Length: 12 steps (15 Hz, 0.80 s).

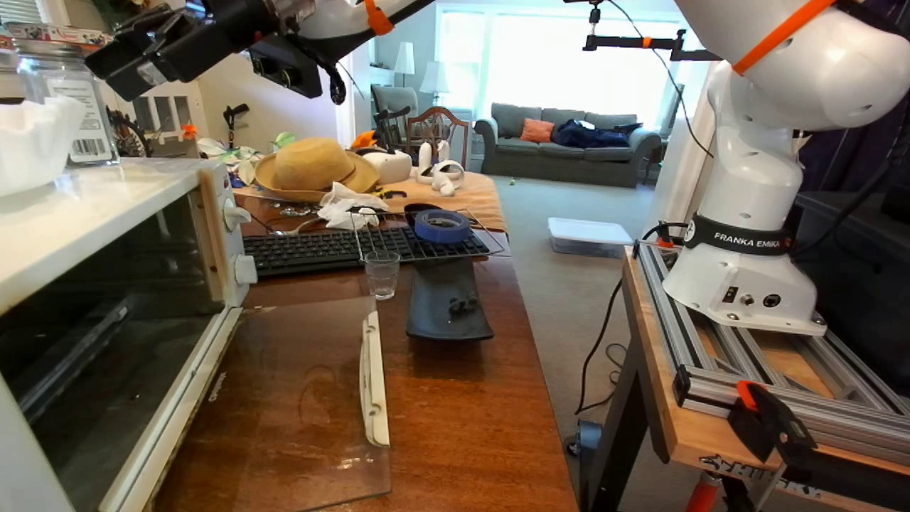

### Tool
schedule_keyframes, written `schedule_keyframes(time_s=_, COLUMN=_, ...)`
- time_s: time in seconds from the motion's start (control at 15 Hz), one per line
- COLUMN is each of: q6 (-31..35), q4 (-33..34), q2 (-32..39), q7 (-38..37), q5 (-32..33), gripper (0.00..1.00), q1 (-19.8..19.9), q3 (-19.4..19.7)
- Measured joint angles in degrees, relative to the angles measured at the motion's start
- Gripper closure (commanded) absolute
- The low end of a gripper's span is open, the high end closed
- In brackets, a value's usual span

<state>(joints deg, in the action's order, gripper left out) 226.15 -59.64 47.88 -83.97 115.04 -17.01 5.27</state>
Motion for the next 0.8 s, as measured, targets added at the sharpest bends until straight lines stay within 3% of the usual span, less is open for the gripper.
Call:
schedule_keyframes(time_s=0.6, q6=4.2, q4=5.7, q2=4.6, q7=-0.5, q5=-0.1, gripper=0.99, q1=-0.1, q3=-0.2)
schedule_keyframes(time_s=0.8, q6=4.2, q4=7.1, q2=5.6, q7=-0.9, q5=-0.1, gripper=1.0, q1=-0.1, q3=-0.3)
